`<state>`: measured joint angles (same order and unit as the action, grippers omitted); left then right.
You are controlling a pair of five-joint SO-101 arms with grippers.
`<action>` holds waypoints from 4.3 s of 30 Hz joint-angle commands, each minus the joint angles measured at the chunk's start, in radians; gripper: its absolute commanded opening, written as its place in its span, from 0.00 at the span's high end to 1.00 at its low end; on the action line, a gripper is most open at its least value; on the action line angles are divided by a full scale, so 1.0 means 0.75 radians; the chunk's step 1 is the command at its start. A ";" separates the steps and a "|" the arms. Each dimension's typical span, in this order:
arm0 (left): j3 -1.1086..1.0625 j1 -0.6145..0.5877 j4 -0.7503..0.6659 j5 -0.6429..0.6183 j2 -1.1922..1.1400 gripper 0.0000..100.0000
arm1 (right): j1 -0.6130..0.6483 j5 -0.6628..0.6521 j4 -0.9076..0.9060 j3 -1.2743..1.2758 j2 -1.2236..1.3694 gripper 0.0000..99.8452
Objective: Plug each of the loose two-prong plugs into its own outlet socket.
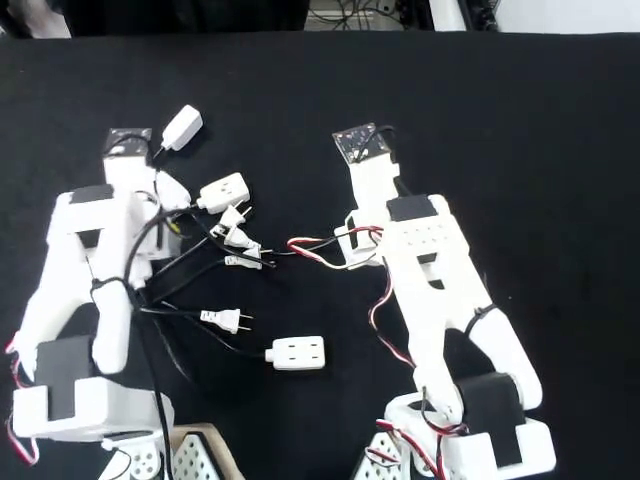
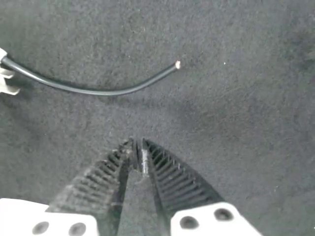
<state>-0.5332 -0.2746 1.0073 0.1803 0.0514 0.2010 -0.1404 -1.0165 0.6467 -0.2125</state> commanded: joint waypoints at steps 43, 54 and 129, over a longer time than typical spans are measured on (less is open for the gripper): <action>0.042 -0.247 0.016 -0.444 -0.151 0.85 | -0.033 -0.008 0.023 -0.013 -0.011 0.99; 0.163 -0.081 0.170 -0.004 -0.151 0.90 | -0.033 -0.008 0.023 -0.015 -0.011 0.99; -1.100 -0.605 0.250 1.387 1.626 0.93 | 0.704 -0.646 0.155 0.044 -0.140 0.94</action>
<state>-1.2789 -0.7150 1.2267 1.2543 1.1377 0.6720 -0.5884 -0.9306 0.6974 -0.3107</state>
